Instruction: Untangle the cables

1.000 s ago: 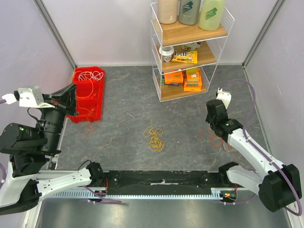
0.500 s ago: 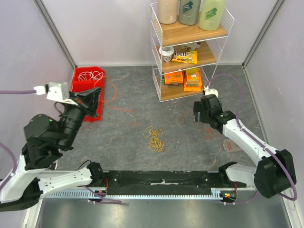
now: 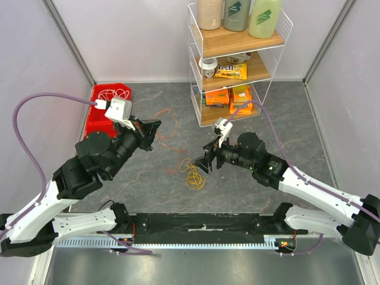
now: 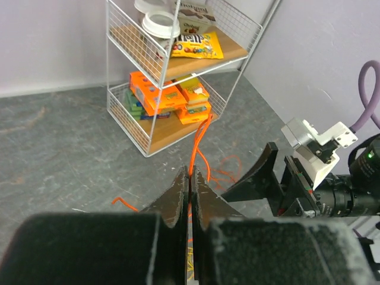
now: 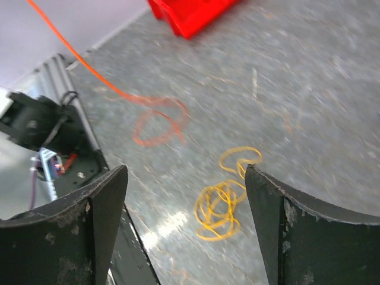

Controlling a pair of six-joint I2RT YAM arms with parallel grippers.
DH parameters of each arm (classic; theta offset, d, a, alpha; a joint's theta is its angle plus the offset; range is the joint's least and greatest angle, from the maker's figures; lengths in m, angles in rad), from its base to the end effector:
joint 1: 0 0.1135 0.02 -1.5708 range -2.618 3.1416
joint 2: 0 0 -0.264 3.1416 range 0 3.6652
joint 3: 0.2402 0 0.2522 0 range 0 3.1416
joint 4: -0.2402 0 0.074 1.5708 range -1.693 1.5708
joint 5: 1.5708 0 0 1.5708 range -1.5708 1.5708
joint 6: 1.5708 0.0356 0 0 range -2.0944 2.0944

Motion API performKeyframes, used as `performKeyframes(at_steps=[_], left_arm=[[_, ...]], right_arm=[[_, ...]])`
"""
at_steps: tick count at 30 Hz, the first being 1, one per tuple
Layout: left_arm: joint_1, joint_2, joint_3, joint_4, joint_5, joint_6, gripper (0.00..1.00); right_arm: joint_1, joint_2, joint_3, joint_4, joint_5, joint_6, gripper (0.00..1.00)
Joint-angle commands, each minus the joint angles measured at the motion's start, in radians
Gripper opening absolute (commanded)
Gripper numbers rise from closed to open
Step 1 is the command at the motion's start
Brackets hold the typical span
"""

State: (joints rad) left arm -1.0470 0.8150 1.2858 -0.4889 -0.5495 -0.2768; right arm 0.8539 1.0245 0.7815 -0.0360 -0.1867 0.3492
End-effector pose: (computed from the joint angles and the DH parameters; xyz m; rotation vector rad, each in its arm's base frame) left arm 0.0833 -0.1071 0.4683 0.1858 1.6074 -0.5945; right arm 0.1526 0.1851 0.3084 -0.6246 1.8673 0.9894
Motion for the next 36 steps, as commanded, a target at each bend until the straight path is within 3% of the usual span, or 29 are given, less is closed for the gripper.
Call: performKeyframes(at_steps=[1,9,14,19,23,28,32,36], left_arm=[[-0.004,0.001,-0.017,-0.010,0.065,-0.128,0.02],[-0.004,0.019,-0.037,-0.008,0.112,-0.190,0.02],[-0.004,0.021,-0.037,-0.008,0.128,-0.199,0.02],[-0.002,0.010,-0.037,-0.013,0.135,-0.209,0.02],[-0.004,0.007,-0.040,-0.014,0.143,-0.220,0.02],[-0.002,0.001,-0.037,-0.014,0.141,-0.220,0.02],[-0.004,0.001,-0.040,-0.016,0.120,-0.217,0.02],[-0.002,0.032,-0.033,-0.063,0.044,-0.208,0.02]], right_arm=[[0.037,0.046,0.068,0.238,-0.177,-0.006,0.87],[0.140,0.111,0.087,0.318,-0.136,-0.027,0.81],[0.162,0.140,0.117,0.285,-0.129,-0.065,0.71],[0.175,0.143,0.111,0.292,-0.129,-0.090,0.70],[0.175,0.160,0.113,0.292,-0.140,-0.102,0.63],[0.174,0.149,0.101,0.306,-0.154,-0.096,0.34],[0.175,0.111,0.084,0.311,-0.201,-0.076,0.00],[0.175,0.050,0.055,0.338,-0.325,-0.015,0.00]])
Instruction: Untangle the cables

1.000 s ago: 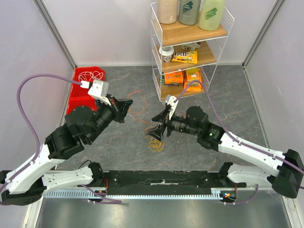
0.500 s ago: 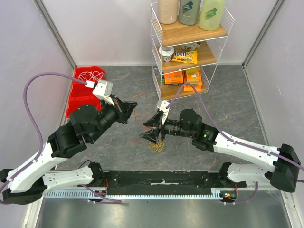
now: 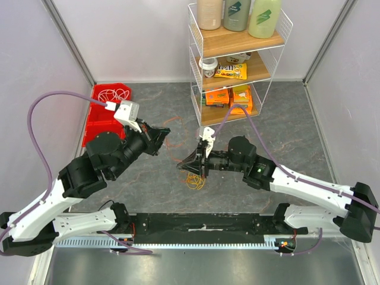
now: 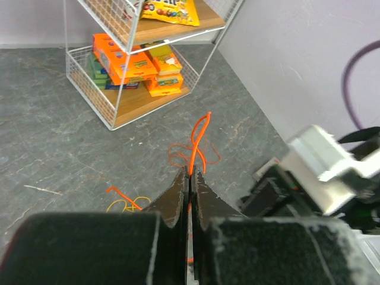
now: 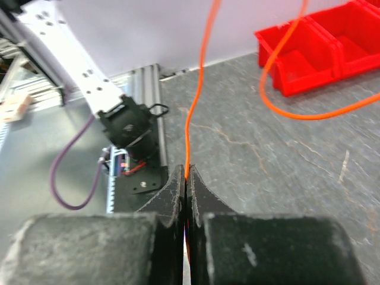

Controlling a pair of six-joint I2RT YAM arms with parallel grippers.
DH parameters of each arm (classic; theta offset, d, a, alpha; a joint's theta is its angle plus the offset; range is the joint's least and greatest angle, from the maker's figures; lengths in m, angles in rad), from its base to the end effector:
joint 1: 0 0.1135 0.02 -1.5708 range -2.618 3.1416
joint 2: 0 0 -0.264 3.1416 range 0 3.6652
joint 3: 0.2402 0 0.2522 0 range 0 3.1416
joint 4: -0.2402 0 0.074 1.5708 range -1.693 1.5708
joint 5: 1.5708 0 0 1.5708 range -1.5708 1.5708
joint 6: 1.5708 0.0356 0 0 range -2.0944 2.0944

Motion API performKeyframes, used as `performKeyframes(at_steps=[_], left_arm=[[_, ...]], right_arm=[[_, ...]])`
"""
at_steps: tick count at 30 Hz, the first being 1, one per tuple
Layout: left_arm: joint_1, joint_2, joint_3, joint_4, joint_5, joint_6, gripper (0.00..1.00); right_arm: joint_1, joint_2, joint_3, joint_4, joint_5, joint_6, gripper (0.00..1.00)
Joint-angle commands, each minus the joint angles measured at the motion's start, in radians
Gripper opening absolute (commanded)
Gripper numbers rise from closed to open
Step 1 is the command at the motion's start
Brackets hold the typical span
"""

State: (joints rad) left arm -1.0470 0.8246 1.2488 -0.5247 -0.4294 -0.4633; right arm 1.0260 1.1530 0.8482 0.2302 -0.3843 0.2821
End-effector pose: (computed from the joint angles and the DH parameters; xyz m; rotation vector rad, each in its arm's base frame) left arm 0.0854 -0.1183 0.4522 0.1671 1.7145 -0.7791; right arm 0.1292 0.2389 0.3305 -0.9480 1.5443 1.2822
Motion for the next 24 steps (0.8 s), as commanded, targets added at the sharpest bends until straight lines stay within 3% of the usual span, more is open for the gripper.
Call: performKeyframes(at_steps=[1,4,8,12,20,22,24], left_arm=[[-0.002,0.051,0.020,-0.062,-0.100,-0.021,0.02],[-0.001,0.140,0.054,-0.162,-0.120,-0.024,0.02],[-0.001,0.202,0.020,-0.181,-0.020,-0.047,0.02],[-0.001,0.162,-0.090,-0.043,0.225,-0.017,0.02],[0.001,0.094,-0.233,0.144,0.518,0.005,0.02],[0.002,0.103,-0.229,0.132,0.532,0.014,0.02],[0.005,0.116,-0.191,0.062,0.453,0.020,0.09]], right_arm=[[0.003,-0.094,-0.012,0.075,-0.154,0.067,0.00],[0.005,-0.154,-0.011,0.072,-0.160,0.101,0.00],[0.006,-0.252,0.011,0.029,-0.061,0.095,0.00],[0.003,-0.283,0.043,-0.005,-0.005,0.080,0.00],[0.003,-0.361,0.061,-0.020,0.032,0.118,0.00],[0.002,-0.361,0.071,-0.038,0.027,0.135,0.00],[0.005,-0.366,0.078,-0.087,0.024,0.144,0.00]])
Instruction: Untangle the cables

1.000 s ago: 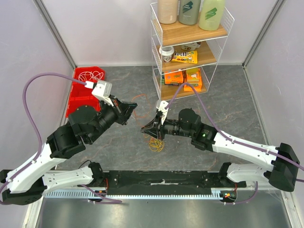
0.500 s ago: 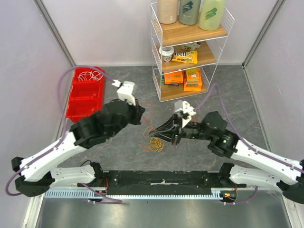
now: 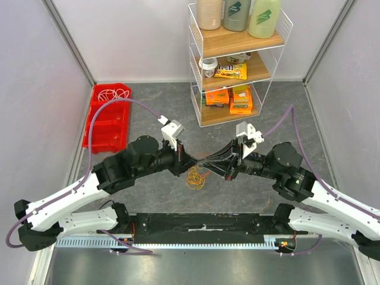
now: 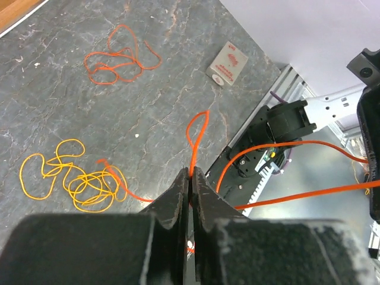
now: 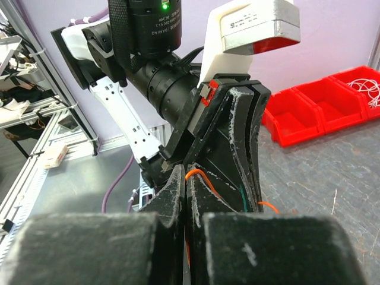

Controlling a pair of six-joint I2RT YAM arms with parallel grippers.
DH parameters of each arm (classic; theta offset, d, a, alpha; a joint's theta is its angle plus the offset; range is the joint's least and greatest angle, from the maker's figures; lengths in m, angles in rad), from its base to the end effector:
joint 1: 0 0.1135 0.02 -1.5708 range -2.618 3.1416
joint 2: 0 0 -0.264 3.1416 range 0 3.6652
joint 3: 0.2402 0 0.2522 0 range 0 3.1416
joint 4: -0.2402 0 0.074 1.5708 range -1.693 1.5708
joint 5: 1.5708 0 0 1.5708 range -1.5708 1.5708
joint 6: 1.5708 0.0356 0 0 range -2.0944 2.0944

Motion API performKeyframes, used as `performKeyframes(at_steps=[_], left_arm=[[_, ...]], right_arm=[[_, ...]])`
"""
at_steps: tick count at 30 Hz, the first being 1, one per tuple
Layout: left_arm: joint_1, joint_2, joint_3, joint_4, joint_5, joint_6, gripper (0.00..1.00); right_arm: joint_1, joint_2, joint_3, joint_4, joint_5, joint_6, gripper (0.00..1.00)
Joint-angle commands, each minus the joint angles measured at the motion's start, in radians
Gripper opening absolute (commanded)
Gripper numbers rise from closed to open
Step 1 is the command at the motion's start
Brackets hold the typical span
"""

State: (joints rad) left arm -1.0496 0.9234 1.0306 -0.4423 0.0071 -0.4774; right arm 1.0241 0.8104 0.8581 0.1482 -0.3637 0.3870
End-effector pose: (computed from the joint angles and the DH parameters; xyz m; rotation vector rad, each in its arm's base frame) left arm 0.1001 -0.1748 0.3739 0.5825 1.9618 -1.0108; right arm 0.0854 0.1647 0.3973 -0.7923 1.3251 1.4007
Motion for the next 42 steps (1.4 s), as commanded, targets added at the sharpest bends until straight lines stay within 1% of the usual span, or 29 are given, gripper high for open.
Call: performKeyframes(at_steps=[1,4,6,9,10,12,13,14,15,18,22,25,28,31,34,38,39,42], left_arm=[[0.010,0.015,0.048,-0.056,-0.039,0.033,0.17],[0.010,-0.038,0.069,-0.102,-0.178,0.033,0.46],[0.010,-0.124,0.053,-0.096,-0.257,0.031,0.59],[0.010,-0.227,0.007,-0.055,-0.332,0.045,0.71],[0.011,-0.257,-0.004,-0.040,-0.347,0.051,0.74],[0.011,-0.291,-0.018,0.003,-0.329,0.092,0.78],[0.010,-0.307,-0.017,0.019,-0.309,0.120,0.79],[0.010,-0.317,-0.023,0.052,-0.256,0.144,0.79],[0.010,-0.325,-0.035,0.094,-0.186,0.196,0.79],[0.010,-0.333,-0.093,0.250,0.082,0.342,0.84],[0.010,-0.296,-0.167,0.411,0.337,0.503,0.85],[0.010,-0.265,-0.202,0.491,0.451,0.554,0.86],[0.011,-0.227,-0.208,0.536,0.482,0.553,0.86],[0.011,-0.195,-0.204,0.568,0.514,0.523,0.91],[0.008,-0.175,-0.207,0.582,0.513,0.508,0.93],[0.010,-0.164,-0.224,0.594,0.467,0.488,0.94],[0.008,-0.156,-0.225,0.597,0.437,0.450,0.94],[0.008,-0.123,-0.222,0.590,0.342,0.399,0.95]], right_arm=[[0.005,-0.030,0.067,-0.027,0.000,0.039,0.00],[0.005,-0.068,0.055,-0.100,0.011,0.053,0.00],[0.005,-0.099,0.042,-0.134,0.020,0.065,0.00],[0.005,-0.135,0.041,-0.193,0.029,0.092,0.00],[0.005,-0.142,0.041,-0.208,0.026,0.102,0.00],[0.005,-0.146,0.050,-0.237,0.017,0.115,0.00],[0.005,-0.143,0.055,-0.263,0.014,0.119,0.00],[0.005,-0.142,0.062,-0.277,0.016,0.124,0.00],[0.005,-0.137,0.073,-0.298,0.023,0.130,0.00],[0.005,-0.096,0.116,-0.343,0.005,0.168,0.00],[0.005,-0.044,0.148,-0.326,-0.057,0.208,0.00],[0.007,-0.031,0.159,-0.303,-0.057,0.236,0.00],[0.005,-0.013,0.162,-0.286,-0.081,0.259,0.00],[0.005,-0.007,0.148,-0.262,-0.080,0.271,0.00],[0.005,0.004,0.142,-0.231,-0.072,0.285,0.00],[0.005,0.010,0.121,-0.176,0.011,0.315,0.00],[0.007,0.010,0.118,-0.164,0.052,0.325,0.00],[0.007,0.018,0.091,-0.108,0.149,0.357,0.00]])
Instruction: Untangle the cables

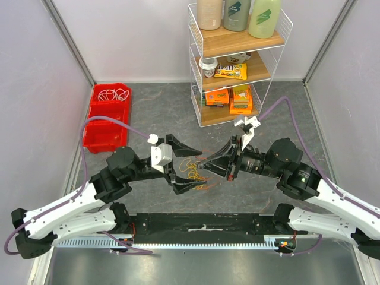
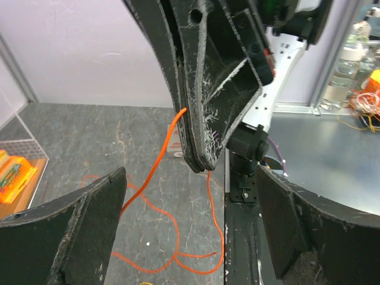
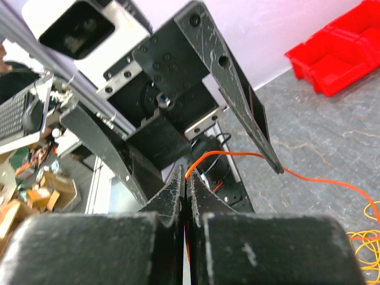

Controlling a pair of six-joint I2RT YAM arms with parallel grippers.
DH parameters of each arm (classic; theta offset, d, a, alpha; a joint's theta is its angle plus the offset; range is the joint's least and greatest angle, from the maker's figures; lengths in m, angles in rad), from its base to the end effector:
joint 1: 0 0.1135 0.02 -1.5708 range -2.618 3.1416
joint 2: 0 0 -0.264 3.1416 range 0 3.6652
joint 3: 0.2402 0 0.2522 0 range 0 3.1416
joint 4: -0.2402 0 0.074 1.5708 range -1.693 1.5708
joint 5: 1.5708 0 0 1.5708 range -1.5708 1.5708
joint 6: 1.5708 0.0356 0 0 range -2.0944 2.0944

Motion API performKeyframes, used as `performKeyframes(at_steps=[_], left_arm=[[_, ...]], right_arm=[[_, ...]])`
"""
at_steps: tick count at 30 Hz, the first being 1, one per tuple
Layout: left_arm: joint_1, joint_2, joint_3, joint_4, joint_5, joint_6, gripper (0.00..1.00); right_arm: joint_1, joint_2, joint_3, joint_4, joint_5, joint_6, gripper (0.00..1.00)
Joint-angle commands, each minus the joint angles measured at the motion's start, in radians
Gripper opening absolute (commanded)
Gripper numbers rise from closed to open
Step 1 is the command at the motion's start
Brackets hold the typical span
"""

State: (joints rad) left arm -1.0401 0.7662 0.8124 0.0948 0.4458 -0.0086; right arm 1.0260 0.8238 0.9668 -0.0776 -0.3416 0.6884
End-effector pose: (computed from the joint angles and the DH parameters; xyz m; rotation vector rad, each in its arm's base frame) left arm 0.0762 -0.1602 0.3827 1.0832 1.1145 -1.1623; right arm 0.0840 0.1617 0.4085 -0.6004 1.6403 1.5805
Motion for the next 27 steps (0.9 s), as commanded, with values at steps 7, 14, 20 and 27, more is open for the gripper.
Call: performKeyframes(at_steps=[7,14,20,27], left_arm=[[-0.003,0.097,-0.016,0.123,-0.185,-0.194,0.95],[-0.005,0.128,-0.019,0.165,-0.208,-0.266,0.90],[-0.005,0.140,-0.021,0.138,-0.194,-0.268,0.68],[-0.005,0.110,-0.038,0.095,-0.219,-0.254,0.16]], right_arm=[[0.055,0.008,-0.092,0.266,0.320,0.039,0.00],[0.157,0.031,-0.122,0.341,0.525,-0.016,0.00],[0.221,0.052,-0.128,0.357,0.653,-0.033,0.00],[0.266,0.078,-0.103,0.296,0.725,-0.047,0.00]])
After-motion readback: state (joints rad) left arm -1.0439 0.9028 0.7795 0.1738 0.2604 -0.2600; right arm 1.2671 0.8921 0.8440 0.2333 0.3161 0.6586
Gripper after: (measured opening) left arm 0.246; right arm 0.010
